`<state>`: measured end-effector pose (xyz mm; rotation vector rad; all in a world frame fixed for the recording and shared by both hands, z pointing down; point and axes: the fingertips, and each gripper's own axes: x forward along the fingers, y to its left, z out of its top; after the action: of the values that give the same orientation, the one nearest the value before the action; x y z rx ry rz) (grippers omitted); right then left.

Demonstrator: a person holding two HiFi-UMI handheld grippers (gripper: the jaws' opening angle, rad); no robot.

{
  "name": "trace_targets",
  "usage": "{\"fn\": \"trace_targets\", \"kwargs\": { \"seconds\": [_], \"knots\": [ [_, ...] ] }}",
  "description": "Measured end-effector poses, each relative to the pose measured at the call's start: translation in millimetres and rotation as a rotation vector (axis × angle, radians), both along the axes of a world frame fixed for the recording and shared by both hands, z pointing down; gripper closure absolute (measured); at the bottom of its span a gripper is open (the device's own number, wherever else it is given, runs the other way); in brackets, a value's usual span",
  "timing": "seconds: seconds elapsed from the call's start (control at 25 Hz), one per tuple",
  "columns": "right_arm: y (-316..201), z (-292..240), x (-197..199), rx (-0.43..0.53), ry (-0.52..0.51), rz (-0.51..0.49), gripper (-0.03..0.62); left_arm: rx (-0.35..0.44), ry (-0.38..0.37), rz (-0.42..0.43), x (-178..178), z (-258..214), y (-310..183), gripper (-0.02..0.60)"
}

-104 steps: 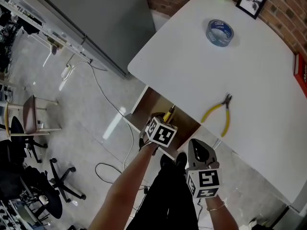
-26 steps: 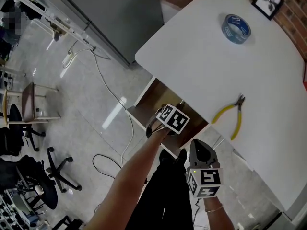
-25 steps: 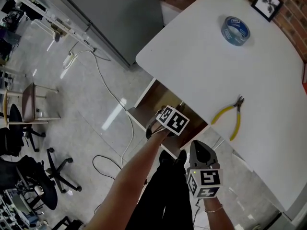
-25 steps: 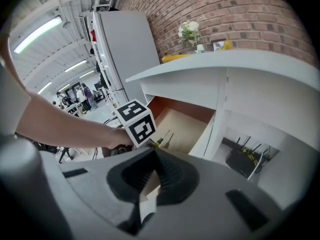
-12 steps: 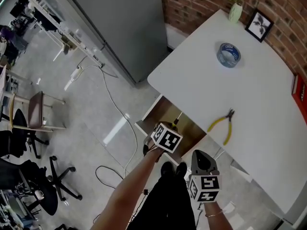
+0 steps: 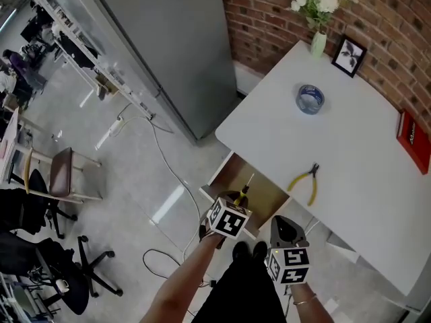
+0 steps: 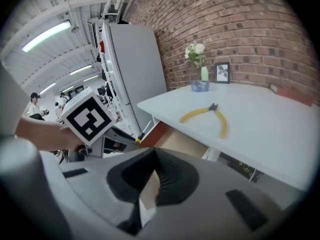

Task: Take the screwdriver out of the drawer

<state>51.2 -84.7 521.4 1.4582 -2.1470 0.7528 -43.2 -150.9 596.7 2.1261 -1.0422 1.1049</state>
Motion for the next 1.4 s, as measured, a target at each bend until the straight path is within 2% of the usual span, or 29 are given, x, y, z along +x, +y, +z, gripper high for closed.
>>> {"fn": "trace_targets", "kwargs": {
  "seconds": [0.24,0.8,1.12,1.4],
  "knots": [
    [4.1,-21.7,-1.4,0.018,-0.003,-0.010,0.592,0.076,0.034,-0.016,-5.4,-45.5,7.9,0.511],
    [9.9,-72.0,-5.2,0.071,-0.017,-0.037,0.592,0.233,0.126,-0.121,-24.3,-142.2,21.4,0.511],
    [6.4,-95.2,7.6,0.112,-0.030,-0.014,0.592,0.292,0.162,-0.174,-33.7,-171.1,39.3,0.511],
    [6.7,-115.8,12.0,0.148,-0.048,-0.035,0.592,0.335,0.197,-0.206,-38.8,-189.7,50.3,0.511]
  ]
}}
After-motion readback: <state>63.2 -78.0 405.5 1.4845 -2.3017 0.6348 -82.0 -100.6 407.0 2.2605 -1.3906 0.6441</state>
